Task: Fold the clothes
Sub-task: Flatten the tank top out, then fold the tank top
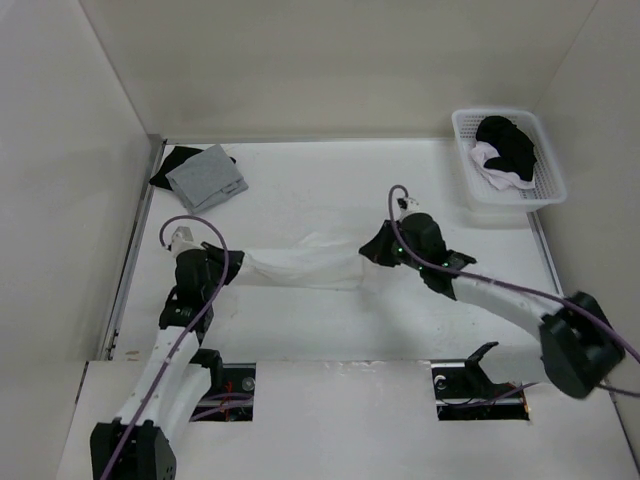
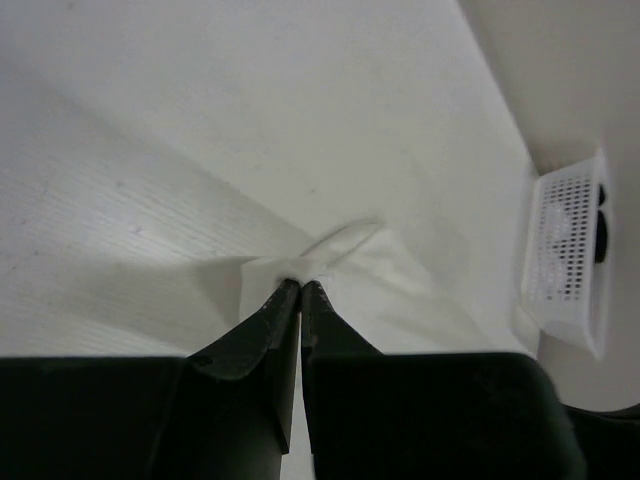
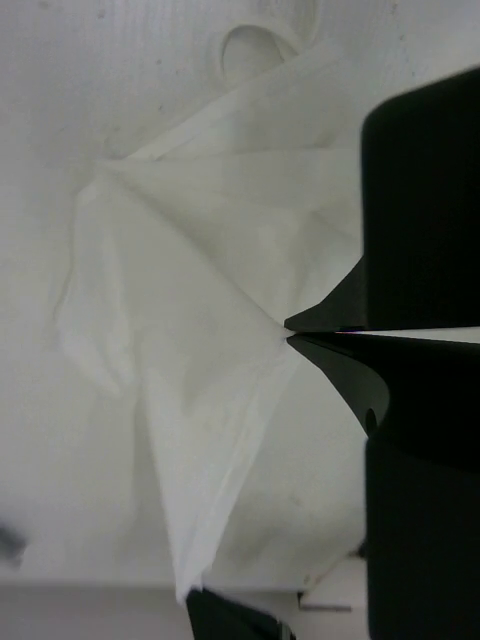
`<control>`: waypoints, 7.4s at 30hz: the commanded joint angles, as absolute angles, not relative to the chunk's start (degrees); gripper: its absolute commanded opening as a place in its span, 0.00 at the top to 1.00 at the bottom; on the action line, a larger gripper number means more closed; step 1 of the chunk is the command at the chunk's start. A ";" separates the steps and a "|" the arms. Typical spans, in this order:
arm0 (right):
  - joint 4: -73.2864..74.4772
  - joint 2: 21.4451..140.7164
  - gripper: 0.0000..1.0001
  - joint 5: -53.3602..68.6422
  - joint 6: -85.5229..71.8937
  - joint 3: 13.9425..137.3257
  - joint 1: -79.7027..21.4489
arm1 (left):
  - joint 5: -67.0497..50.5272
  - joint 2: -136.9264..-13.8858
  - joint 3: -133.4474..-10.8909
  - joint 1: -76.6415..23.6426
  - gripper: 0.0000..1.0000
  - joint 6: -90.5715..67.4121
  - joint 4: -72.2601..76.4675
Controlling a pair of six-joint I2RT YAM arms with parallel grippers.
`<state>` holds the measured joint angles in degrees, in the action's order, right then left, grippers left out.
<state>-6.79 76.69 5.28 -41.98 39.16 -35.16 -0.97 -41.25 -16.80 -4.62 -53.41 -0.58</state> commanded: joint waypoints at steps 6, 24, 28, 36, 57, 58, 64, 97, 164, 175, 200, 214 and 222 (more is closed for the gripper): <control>9.20 45.73 0.96 0.18 -37.45 49.20 -35.29 | -3.07 -26.47 -34.79 -6.11 0.99 -57.13 -12.20; 19.53 45.24 0.97 -8.45 -33.93 62.84 -45.68 | -4.58 -28.28 -46.78 -6.55 0.99 -60.73 -11.27; 10.84 57.18 0.97 2.70 -34.71 63.71 -33.47 | -2.29 -39.52 -43.33 -4.09 0.99 -61.26 -3.01; 9.65 86.28 0.98 12.92 -35.78 94.69 -23.34 | -3.08 -68.27 -67.90 -1.89 0.99 -62.93 6.24; -3.23 74.64 0.96 12.92 -38.31 59.38 -19.90 | -1.23 -63.20 -34.94 -3.73 0.98 -60.30 15.10; -5.69 72.88 0.96 12.57 -39.02 53.67 -20.17 | -1.49 -62.50 -31.41 -3.73 0.98 -59.68 16.16; -12.04 60.67 0.97 10.99 -43.24 27.37 -24.38 | -7.55 -47.93 -11.62 -2.68 0.98 -56.96 10.49; -2.62 62.82 0.96 6.50 -41.84 39.54 -20.27 | 4.75 -72.03 -40.06 -12.79 0.97 -58.27 16.60; -14.23 67.14 0.49 -0.18 -52.65 18.37 -38.45 | -4.74 -76.02 -19.68 -8.39 0.59 -52.30 22.24; -19.07 71.02 0.72 0.00 -53.88 17.67 -36.08 | -2.64 -77.87 -21.09 -8.39 0.74 -51.42 19.07; -13.92 56.29 0.95 -2.10 -52.38 17.84 -39.49 | -5.45 -64.73 -19.34 -8.83 1.00 -55.02 19.09; 29.17 24.96 0.94 -23.45 -47.03 45.51 -63.31 | -5.45 -16.61 -42.09 -9.09 1.00 -55.72 -28.12; 23.58 33.12 0.93 -15.68 -42.28 42.82 -53.69 | -5.01 -22.13 -35.96 -8.48 1.00 -55.11 -24.54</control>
<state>24.40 30.00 -19.70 -45.23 45.50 -59.35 -5.23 -18.02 -39.86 -8.99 -55.75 -23.57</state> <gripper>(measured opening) 0.066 0.009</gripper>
